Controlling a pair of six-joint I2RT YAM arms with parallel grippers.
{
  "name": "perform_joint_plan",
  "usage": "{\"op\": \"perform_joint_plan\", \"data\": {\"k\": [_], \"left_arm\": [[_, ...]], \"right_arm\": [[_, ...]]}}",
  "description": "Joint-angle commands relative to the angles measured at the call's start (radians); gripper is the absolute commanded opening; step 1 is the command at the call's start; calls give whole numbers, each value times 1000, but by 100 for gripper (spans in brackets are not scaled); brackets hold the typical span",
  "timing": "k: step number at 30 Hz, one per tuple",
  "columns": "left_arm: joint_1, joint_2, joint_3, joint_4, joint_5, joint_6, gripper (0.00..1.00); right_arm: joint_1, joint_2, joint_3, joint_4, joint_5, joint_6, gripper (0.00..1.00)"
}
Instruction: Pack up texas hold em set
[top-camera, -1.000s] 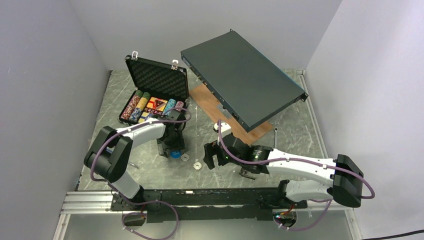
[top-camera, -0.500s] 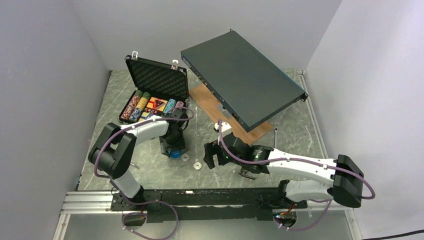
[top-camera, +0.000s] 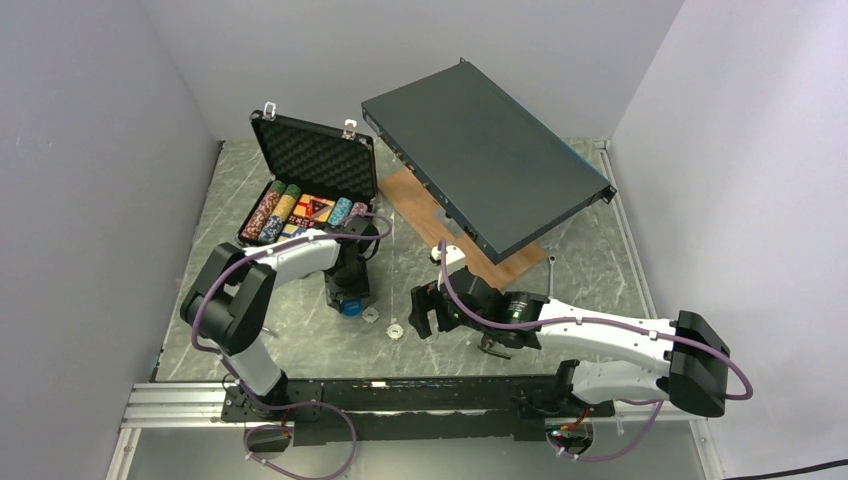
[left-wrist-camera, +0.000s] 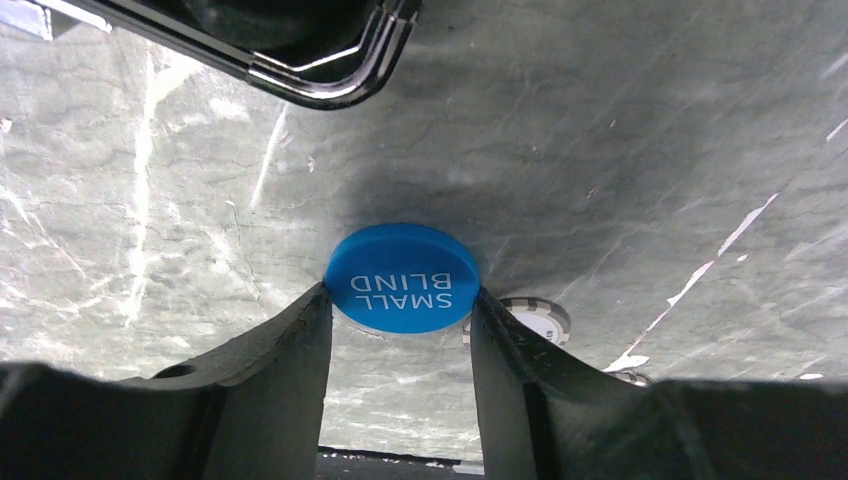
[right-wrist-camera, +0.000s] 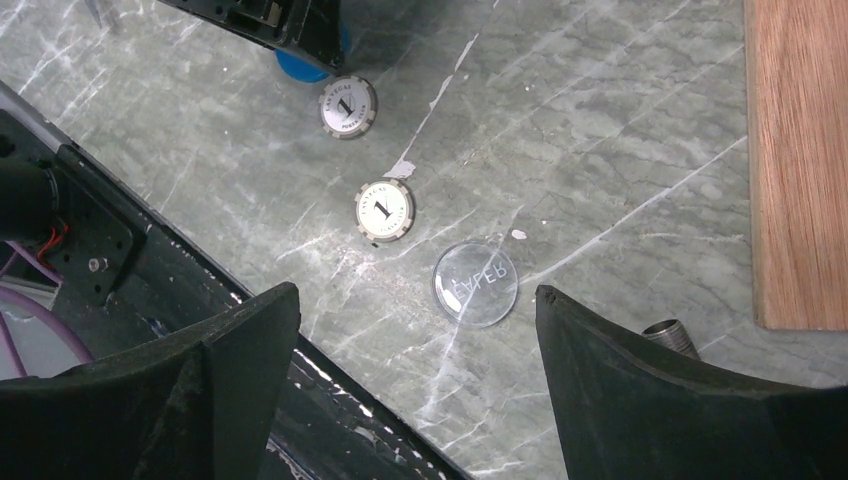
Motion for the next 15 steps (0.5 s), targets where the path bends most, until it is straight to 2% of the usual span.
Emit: {"op": "perform_joint_plan", "data": {"k": [1, 9, 15], "left_arm": [[-2, 11, -20, 65, -57, 35, 44], [-2, -17, -31, 59, -22, 41, 38], [-2, -67, -72, 66, -22, 25, 36]], "right_arm": [[-3, -25, 2, 24, -3, 11, 89], [-4, -72, -14, 13, 2, 4, 89], [-4, -26, 36, -27, -10, -28, 88]]}}
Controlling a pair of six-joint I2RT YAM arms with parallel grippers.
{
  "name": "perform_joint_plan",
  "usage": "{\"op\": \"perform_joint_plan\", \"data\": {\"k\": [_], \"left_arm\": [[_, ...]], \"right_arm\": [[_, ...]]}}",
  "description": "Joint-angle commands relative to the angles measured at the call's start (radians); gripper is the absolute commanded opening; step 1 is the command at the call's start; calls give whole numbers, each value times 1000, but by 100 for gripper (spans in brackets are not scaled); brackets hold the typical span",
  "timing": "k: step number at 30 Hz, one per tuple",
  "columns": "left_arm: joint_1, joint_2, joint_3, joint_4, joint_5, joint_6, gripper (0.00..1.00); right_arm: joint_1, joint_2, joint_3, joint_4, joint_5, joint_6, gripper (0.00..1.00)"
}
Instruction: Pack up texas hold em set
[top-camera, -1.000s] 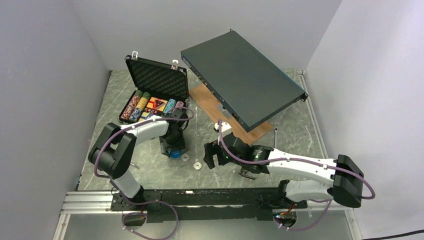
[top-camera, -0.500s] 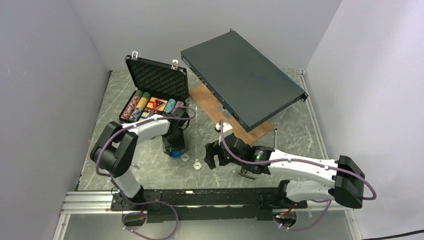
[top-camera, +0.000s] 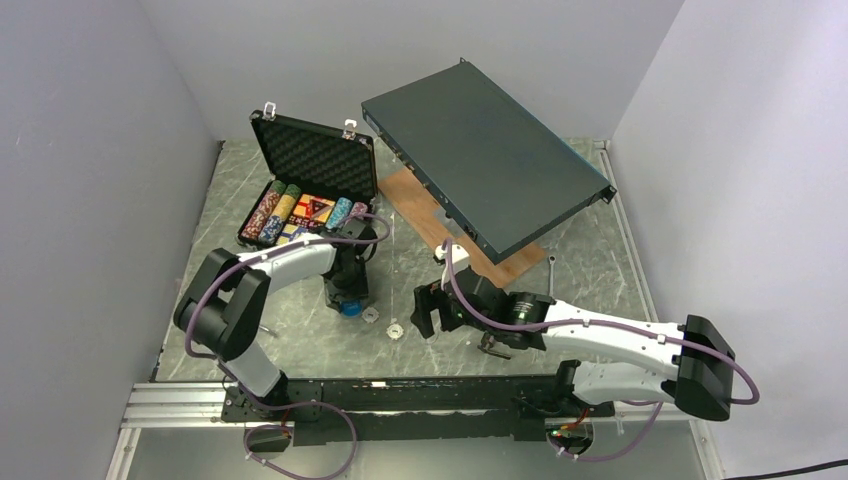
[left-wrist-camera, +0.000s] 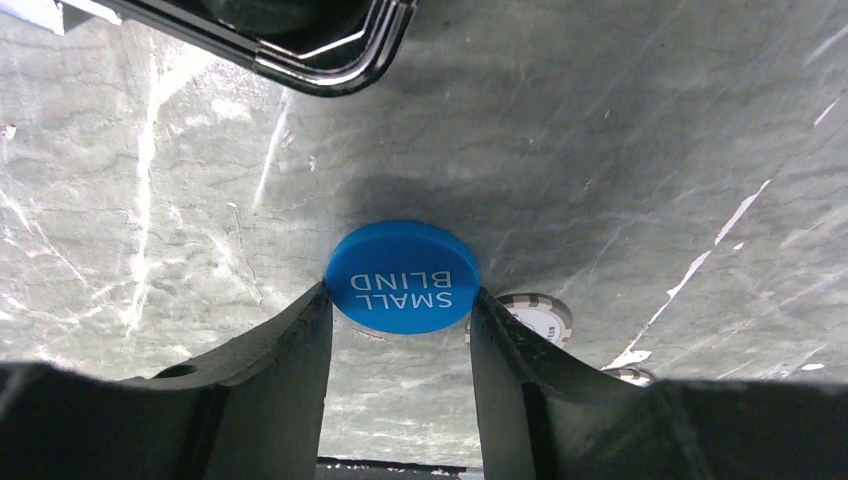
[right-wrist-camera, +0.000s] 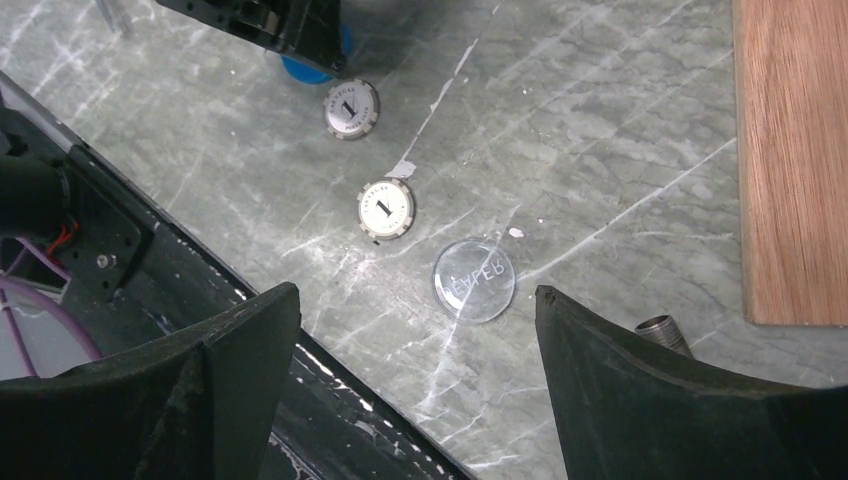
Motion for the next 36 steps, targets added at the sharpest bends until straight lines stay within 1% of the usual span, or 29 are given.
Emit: {"op": "perform_joint_plan", "data": {"k": [1, 6, 11, 15, 19, 22, 27, 32, 36], "left_arm": [[0, -41, -43, 29, -22, 5, 36], [1, -107, -24, -22, -38, 23, 34], [19, -168, 31, -86, -55, 47, 34], [77, -220, 80, -114, -47, 85, 35], [188, -256, 142, -112, -10, 150, 35], [282, -213, 236, -130, 11, 202, 35], [391, -92, 367, -159, 2, 260, 35], [459, 35, 461, -163, -1, 289, 35], [499, 138, 525, -170, 63, 292, 34]], "right_arm": [[-3, 22, 45, -18, -9, -25, 88], [-3, 8, 33, 8, -4, -11, 88], [-4, -5, 19, 9, -1, 0, 88], [-4, -20, 31, -22, 12, -9, 88], [-4, -43, 51, -61, 40, -21, 88], [-4, -56, 55, -63, 57, -18, 89], [-6, -46, 66, -58, 58, -7, 89], [-5, -41, 73, -59, 59, -7, 89], [-8, -34, 75, -61, 66, -14, 89]]}}
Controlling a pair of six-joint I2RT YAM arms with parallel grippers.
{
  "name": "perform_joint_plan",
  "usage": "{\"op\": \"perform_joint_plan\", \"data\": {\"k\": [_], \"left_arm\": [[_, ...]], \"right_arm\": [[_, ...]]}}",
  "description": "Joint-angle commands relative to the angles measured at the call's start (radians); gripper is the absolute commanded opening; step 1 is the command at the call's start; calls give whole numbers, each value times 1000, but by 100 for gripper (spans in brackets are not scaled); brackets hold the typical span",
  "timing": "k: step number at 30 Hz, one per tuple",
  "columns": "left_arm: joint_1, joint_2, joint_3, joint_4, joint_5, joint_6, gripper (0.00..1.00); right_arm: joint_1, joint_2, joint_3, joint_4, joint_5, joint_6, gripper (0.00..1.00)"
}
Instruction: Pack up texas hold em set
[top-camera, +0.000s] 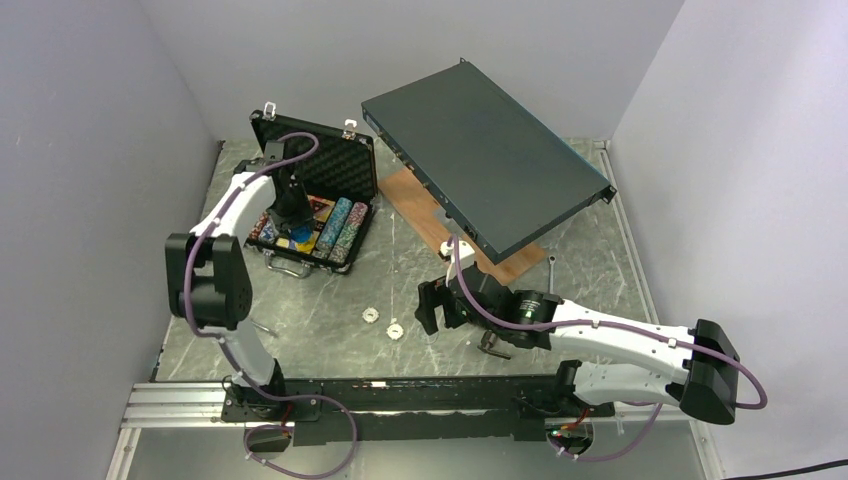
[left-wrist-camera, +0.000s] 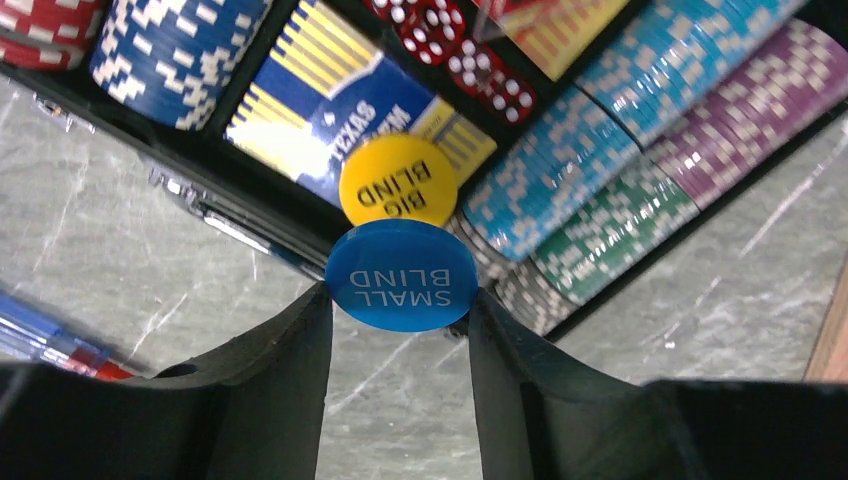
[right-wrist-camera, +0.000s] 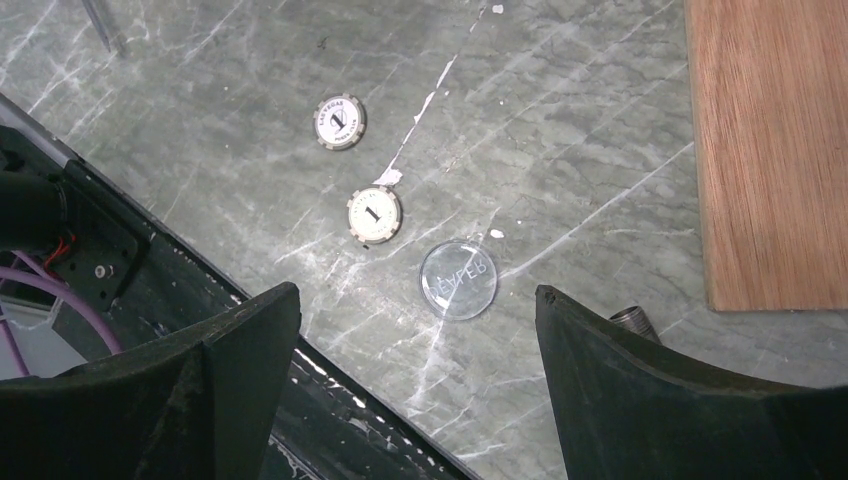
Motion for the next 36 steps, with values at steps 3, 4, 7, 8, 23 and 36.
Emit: {"op": "perform_joint_plan", "data": {"k": [3, 4, 7, 8, 23, 36], "left_arm": [[47, 106, 90, -5, 42, 32, 33], [54, 119, 94, 1, 45, 32, 33], [73, 142, 77, 35, 71, 32, 33], [79, 151, 76, 39, 83, 31, 33], [81, 168, 46, 74, 134, 37, 39], [71, 167, 43, 40, 121, 43, 47]], "right_arm": [[-9, 2, 46, 11, 24, -6, 89], [-11, 3, 47, 11, 21, -7, 89], [-12, 12, 54, 9, 17, -8, 89], [-13, 13, 54, 8, 18, -10, 89], [-18, 10, 12, 51, -7, 16, 88], [-17, 20, 11, 60, -13, 27, 88]]}}
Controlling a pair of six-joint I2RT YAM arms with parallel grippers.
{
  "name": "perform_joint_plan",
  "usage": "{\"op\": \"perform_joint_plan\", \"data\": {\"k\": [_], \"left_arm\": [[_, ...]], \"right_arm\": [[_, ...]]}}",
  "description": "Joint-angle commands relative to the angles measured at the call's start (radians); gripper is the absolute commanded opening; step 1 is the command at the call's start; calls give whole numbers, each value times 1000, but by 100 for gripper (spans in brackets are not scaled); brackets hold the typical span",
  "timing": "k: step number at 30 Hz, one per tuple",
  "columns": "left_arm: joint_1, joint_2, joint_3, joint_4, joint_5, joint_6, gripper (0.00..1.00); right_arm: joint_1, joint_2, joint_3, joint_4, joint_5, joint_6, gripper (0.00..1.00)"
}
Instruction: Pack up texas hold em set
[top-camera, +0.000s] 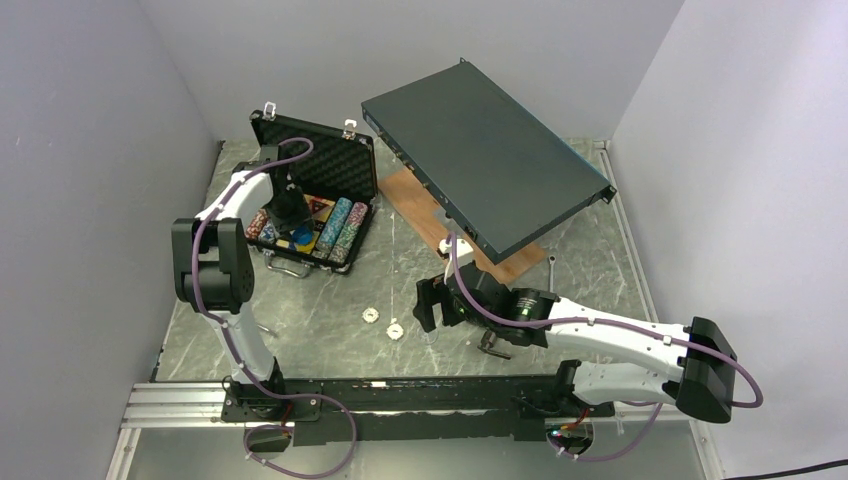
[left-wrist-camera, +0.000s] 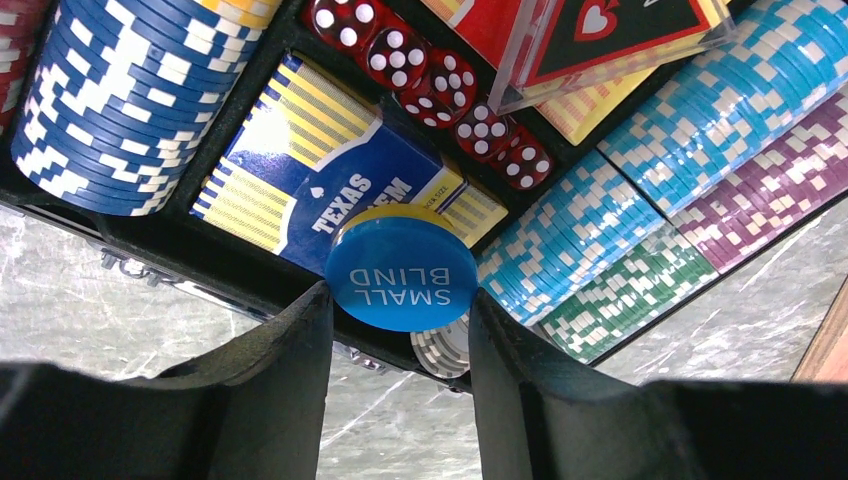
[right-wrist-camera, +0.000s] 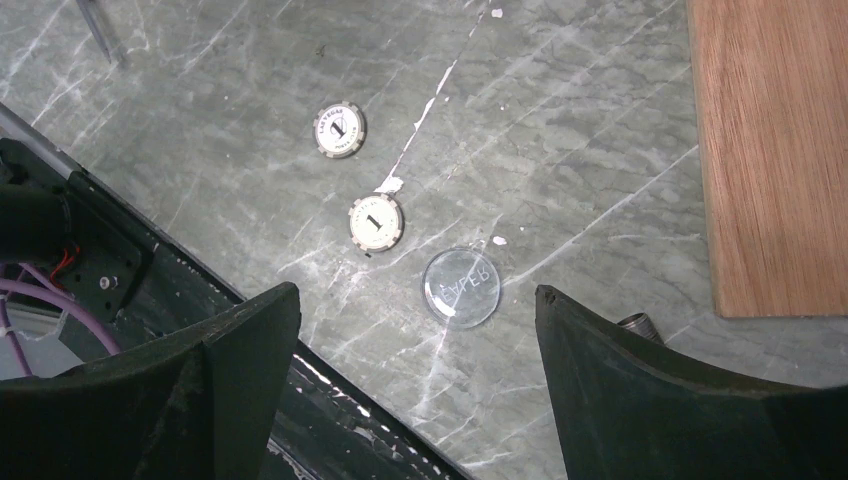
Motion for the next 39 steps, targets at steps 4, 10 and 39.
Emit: {"op": "perform_joint_plan", "data": {"k": [4, 10, 39], "left_arm": [[-7, 0, -7, -7, 32, 22, 53], [-8, -21, -16, -10, 18, 24, 69], [-308, -925, -780, 156, 309, -131, 99]], "right_arm": [[-3, 3, 6, 53, -13, 13, 88], [-3, 6, 10, 47, -17, 17, 88], [69, 444, 131, -125, 9, 44, 89]]}}
